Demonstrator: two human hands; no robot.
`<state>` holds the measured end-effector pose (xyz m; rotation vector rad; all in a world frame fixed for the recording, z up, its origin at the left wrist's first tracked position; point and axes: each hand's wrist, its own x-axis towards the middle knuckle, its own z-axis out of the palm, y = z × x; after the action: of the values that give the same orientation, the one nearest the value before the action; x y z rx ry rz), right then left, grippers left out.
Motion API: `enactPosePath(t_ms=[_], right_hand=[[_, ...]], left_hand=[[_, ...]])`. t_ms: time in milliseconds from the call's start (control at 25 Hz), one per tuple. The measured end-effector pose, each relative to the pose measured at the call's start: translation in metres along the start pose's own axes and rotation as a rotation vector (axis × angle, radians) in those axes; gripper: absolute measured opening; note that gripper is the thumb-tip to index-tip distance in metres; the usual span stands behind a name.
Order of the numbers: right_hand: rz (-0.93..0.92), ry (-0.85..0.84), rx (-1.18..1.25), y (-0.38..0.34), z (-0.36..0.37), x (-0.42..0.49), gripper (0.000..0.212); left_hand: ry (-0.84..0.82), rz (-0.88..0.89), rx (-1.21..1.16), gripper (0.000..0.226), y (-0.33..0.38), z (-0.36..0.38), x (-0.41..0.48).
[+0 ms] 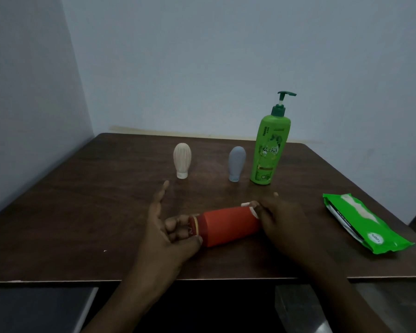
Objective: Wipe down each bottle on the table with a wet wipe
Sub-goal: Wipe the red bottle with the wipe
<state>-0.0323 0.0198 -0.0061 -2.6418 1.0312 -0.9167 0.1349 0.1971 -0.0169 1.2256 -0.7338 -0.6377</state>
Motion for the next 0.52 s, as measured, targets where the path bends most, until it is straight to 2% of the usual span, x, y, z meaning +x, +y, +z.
enactPosePath(t_ms=[80,160,400,520], right_hand=[[-0.057,0.074,0.145,-0.019,0.002,-0.009,0.014],[-0.069,0.120,0.388,-0.041,-0.004,-0.008,0.019],[0.100,0.284,1.042,-0.079,-0.041,0.012,0.024],[0.153,0.270,1.100,-0.076,-0.052,0.012,0.021]], left_hand=[[0.007,0.099,0.051,0.118,0.011,0.007,-0.006],[0.011,0.221,0.070,0.113,0.029,0.016,-0.006],[-0.065,0.522,0.247,0.110,0.078,0.045,0.000],[-0.044,0.580,0.313,0.107,0.083,0.062,0.002]])
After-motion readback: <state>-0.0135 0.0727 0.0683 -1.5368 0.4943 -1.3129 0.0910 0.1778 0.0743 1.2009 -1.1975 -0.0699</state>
